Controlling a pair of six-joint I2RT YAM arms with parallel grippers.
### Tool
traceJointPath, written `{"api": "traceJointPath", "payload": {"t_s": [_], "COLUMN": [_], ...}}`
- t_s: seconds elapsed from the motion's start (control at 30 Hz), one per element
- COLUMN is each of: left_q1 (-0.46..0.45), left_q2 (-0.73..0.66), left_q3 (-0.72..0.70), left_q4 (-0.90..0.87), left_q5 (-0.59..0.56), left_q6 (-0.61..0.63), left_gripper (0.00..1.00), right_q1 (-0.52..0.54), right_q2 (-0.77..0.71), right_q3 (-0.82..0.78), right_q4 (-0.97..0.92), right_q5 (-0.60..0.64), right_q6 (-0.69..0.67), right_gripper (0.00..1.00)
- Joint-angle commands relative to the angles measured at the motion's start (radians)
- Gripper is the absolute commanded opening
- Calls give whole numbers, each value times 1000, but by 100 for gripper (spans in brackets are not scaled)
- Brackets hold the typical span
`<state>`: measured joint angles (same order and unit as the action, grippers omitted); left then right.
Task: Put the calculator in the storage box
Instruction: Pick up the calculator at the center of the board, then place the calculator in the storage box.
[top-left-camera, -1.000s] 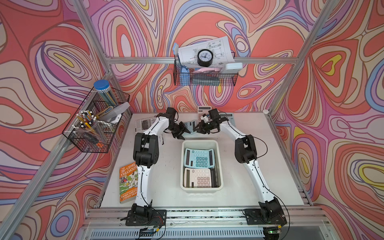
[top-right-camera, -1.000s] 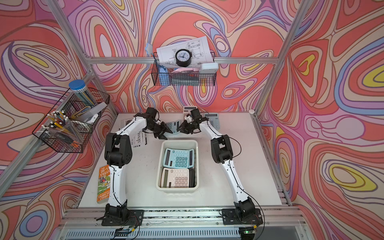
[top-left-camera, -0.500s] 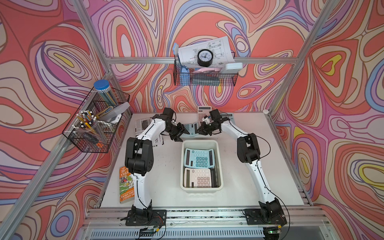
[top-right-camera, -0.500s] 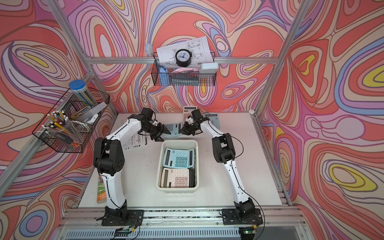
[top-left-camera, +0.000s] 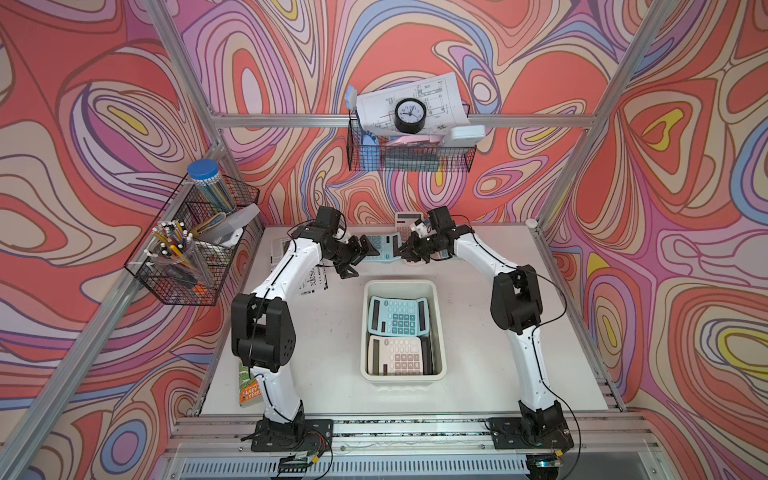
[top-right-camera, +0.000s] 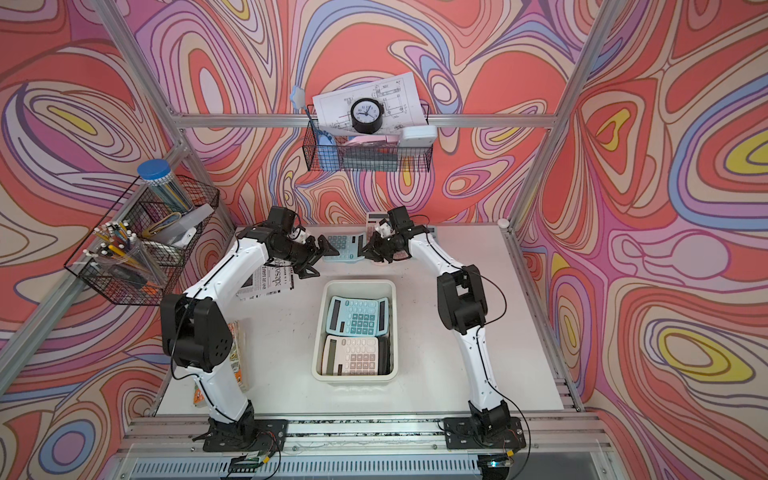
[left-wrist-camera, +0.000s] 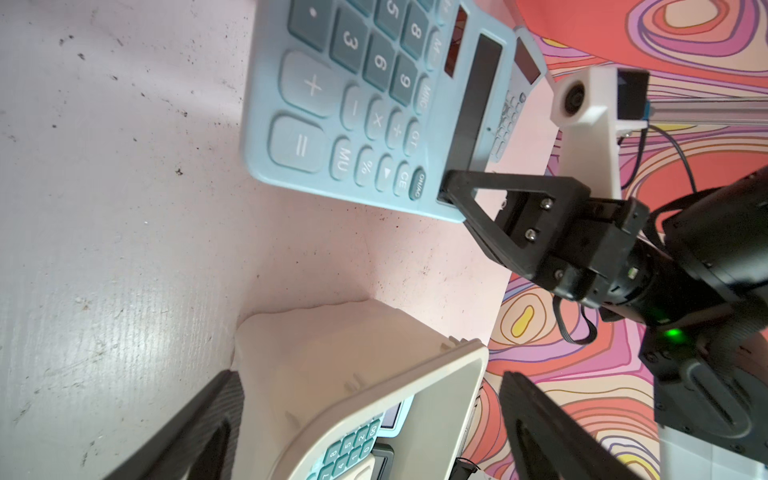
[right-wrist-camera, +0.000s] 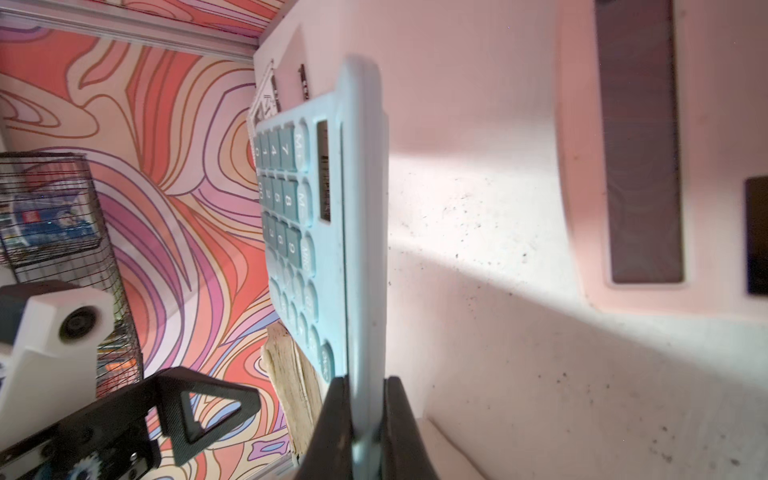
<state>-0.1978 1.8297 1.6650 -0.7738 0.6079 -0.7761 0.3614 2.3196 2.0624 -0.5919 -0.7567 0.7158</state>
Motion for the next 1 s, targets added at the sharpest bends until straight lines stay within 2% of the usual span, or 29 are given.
{"api": "traceJointPath", "payload": {"t_s": [0.0, 0.17, 0.73, 0.97], "left_q1": [-4, -4, -3, -3], "left_q2": [-66, -108, -168, -167], "left_q3": [-11, -10, 22, 0], "left_q4": [-7, -21, -120, -96], "left_q5": [-34, -48, -118, -128], "left_q6": [-7, -27, -25, -46], "left_gripper": [95, 99, 98, 98], "right_q1": [4, 3, 4, 4], "right_q2": [-104, -216, -581, -672], "right_q3": [-50, -143, -457, -548], "right_q4": [38, 26, -167, -249], "right_q5": [-25, -31, -5, 25], "right_q6": [-1, -9, -128, -166], "right_gripper": [0, 0, 0, 0]}}
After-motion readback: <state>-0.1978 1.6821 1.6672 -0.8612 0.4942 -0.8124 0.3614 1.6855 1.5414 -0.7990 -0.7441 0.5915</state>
